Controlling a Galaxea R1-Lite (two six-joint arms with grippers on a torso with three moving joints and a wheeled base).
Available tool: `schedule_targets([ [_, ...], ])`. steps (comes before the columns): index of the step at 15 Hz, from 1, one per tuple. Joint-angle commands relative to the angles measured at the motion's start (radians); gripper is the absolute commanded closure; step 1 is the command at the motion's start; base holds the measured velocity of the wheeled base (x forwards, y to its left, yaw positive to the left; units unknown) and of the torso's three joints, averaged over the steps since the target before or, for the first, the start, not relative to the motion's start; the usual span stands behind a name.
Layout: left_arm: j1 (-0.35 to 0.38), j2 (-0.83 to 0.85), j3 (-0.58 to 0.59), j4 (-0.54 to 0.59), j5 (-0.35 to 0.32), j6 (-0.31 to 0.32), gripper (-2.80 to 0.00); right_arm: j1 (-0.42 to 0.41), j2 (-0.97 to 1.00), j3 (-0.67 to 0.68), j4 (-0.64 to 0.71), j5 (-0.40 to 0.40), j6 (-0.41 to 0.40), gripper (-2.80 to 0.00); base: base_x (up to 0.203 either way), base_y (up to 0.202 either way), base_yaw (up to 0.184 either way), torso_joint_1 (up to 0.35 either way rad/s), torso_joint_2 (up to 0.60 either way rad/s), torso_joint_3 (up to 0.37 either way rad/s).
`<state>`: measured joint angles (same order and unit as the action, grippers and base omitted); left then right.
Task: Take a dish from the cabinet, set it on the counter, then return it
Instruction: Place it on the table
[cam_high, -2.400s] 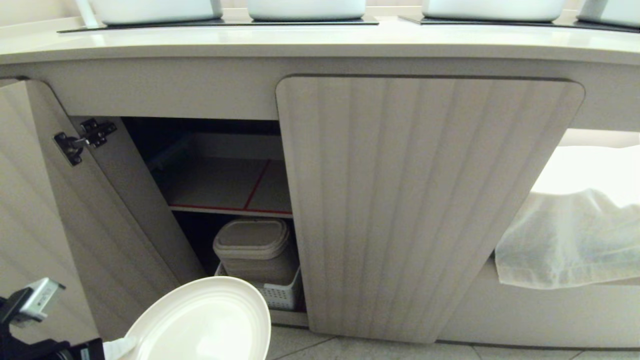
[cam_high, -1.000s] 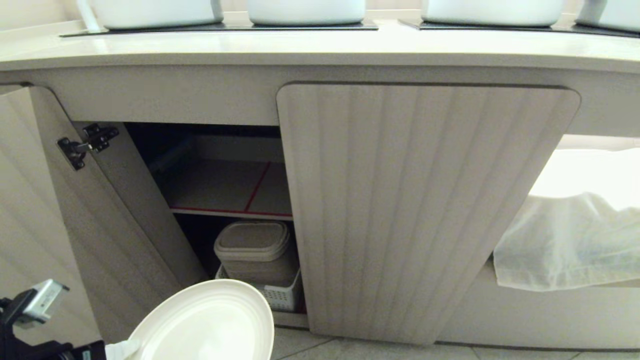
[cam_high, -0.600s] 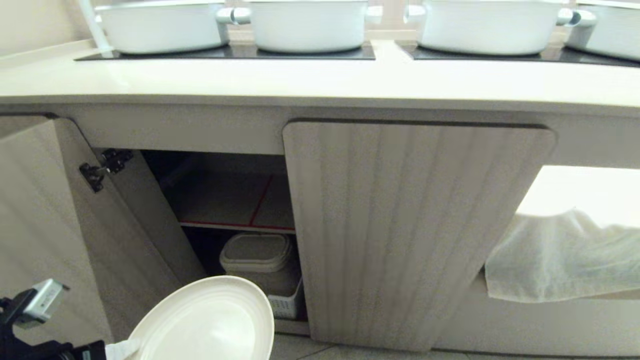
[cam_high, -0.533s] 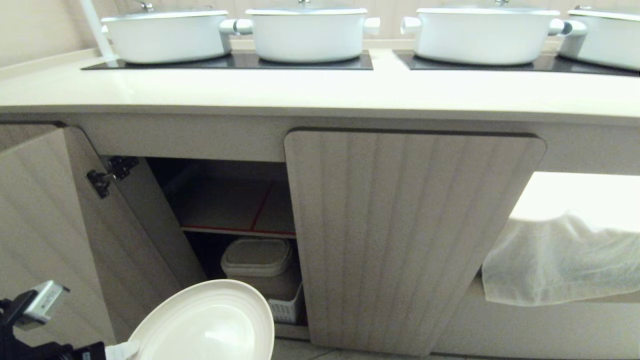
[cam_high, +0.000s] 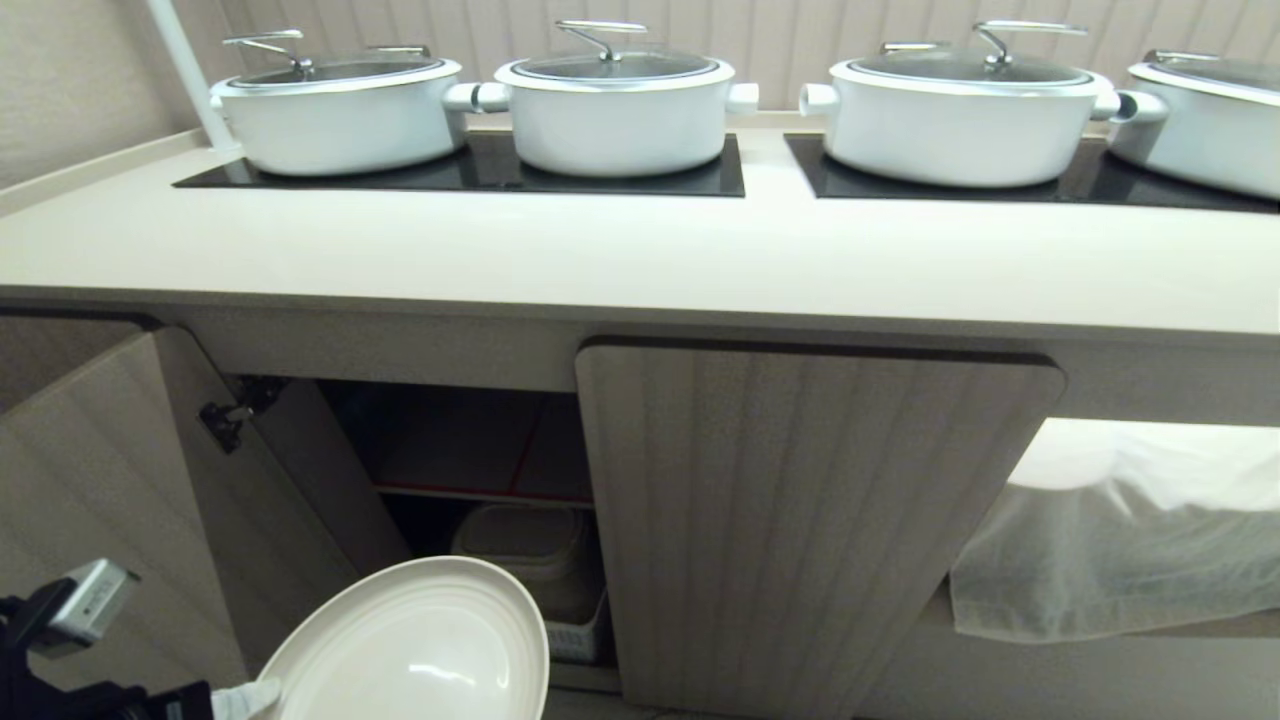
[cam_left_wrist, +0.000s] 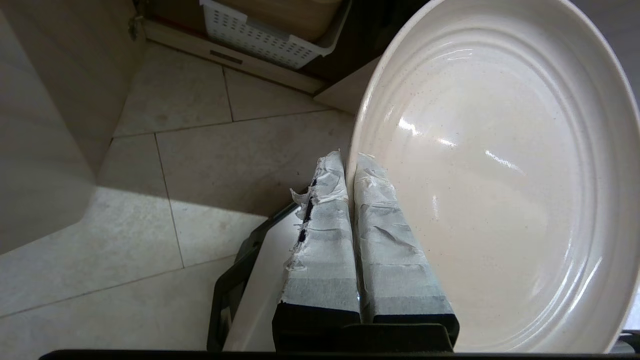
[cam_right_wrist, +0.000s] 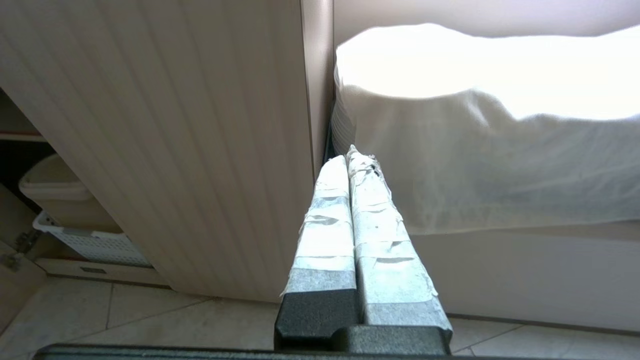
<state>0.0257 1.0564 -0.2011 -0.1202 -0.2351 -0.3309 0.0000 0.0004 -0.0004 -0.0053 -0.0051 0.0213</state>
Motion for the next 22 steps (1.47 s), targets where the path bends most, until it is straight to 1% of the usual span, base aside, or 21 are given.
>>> schedule_targets([
  [1,0.0,0.002,0.0,-0.001,-0.001,-0.002,0.0,0.001,0.0,0.0,0.0,-0.001,0.0,0.0,0.0,0.0,0.0,0.232,-0.49,-0.257],
  [18,0.0,0.001,0.014,-0.003,-0.001,-0.001,0.0,0.0,0.0,0.0,-0.001,-0.001,0.0,0.0,0.0,0.0,0.0,0.259,-0.54,-0.285],
  [22,0.0,0.001,0.012,-0.003,-0.001,0.0,0.0,0.002,0.0,0.0,0.0,-0.001,0.0,0.0,0.0,0.0,0.0,0.198,-0.4,-0.204],
])
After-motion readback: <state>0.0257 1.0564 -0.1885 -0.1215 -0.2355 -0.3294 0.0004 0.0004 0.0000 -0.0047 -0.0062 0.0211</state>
